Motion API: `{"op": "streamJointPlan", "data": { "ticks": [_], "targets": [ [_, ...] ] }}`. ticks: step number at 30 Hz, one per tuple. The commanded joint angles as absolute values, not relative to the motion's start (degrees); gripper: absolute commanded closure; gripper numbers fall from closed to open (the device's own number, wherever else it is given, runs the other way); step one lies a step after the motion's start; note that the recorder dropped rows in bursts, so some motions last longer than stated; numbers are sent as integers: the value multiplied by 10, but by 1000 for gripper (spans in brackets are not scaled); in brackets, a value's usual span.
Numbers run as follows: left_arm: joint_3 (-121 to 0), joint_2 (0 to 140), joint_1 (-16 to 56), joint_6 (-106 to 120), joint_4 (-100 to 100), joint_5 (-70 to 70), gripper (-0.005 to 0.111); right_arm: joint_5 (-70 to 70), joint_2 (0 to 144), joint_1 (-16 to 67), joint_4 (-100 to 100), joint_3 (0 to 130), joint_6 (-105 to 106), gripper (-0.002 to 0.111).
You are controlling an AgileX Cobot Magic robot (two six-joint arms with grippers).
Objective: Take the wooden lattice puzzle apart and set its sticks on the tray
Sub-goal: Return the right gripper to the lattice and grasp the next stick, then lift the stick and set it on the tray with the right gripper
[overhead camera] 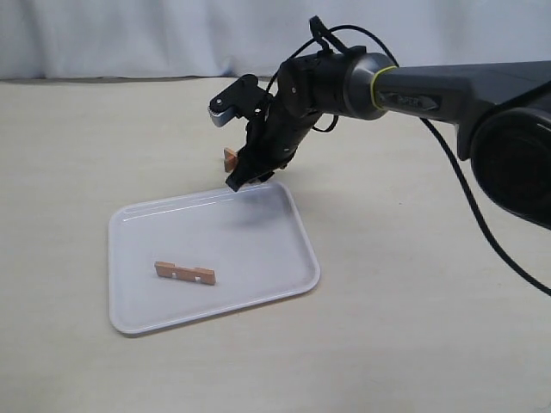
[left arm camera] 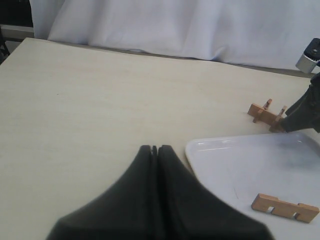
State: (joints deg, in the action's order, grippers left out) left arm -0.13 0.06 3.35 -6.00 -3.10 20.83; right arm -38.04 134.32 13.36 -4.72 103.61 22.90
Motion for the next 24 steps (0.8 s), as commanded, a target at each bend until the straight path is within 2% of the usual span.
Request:
{"op": "streamJointPlan", "data": {
  "ticks": [1,11,24],
  "targets": [
    [0,0,34,-61,-35,203,107,-365,1345,132,-37,1037,232,70],
    [0,0,34,-61,-35,203,107,-358,1356,132,-36,1037,238,102],
    [0,0,34,-61,-35,203,107,-383,1306,132,-35,1037,248,104]
  ]
}}
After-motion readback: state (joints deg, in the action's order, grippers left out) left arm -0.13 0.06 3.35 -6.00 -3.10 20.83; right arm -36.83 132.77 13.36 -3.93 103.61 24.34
